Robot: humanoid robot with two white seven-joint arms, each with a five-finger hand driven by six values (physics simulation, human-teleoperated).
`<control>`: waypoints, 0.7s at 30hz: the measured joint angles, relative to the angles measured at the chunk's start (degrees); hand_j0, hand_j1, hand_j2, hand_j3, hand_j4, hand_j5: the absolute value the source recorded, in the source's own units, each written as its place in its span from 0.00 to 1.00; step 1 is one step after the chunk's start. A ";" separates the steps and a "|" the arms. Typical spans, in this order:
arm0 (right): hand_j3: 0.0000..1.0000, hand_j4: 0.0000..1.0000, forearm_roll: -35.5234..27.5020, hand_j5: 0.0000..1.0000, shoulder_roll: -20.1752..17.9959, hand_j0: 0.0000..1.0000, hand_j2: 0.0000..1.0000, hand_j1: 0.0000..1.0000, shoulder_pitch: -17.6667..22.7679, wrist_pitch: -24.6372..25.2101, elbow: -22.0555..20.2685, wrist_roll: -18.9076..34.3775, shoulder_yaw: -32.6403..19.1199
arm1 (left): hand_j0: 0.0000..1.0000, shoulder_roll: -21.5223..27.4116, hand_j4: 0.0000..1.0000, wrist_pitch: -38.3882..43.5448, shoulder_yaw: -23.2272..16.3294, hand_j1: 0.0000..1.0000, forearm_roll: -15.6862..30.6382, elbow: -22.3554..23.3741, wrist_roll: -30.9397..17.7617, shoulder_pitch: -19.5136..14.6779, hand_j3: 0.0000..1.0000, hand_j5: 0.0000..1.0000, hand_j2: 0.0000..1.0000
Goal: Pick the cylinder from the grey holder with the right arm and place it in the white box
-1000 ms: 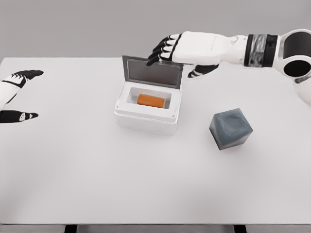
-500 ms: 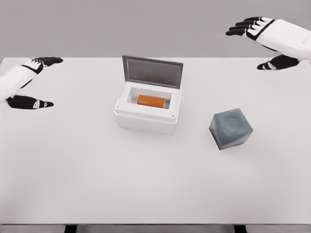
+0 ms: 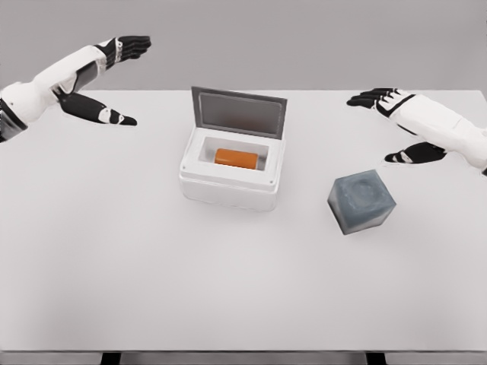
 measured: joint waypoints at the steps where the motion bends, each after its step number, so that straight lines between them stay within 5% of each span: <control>1: 1.00 1.00 -0.05 1.00 0.05 1.00 1.00 1.00 1.31 -0.02 -0.53 -0.01 -2.00 | 1.00 -0.91 1.00 1.58 -0.05 1.00 0.50 1.46 -0.03 -0.62 1.00 1.00 1.00; 6: 1.00 1.00 0.00 1.00 -2.16 1.00 1.00 1.00 2.64 0.00 -2.47 -0.02 -6.04 | 1.00 -5.69 1.00 5.47 -1.55 1.00 1.40 7.37 -0.10 -2.64 1.00 1.00 1.00; 14: 1.00 1.00 1.25 1.00 -3.42 1.00 1.00 1.00 2.20 -0.37 -2.89 -0.02 -5.03 | 1.00 -11.47 1.00 6.26 -8.11 1.00 0.43 16.64 -0.11 -9.05 1.00 1.00 1.00; 21: 1.00 1.00 3.18 1.00 -3.53 1.00 1.00 1.00 2.29 -0.46 -2.94 -0.02 -3.85 | 1.00 -14.74 1.00 5.73 -12.09 1.00 -0.44 19.48 -0.12 -10.02 1.00 1.00 1.00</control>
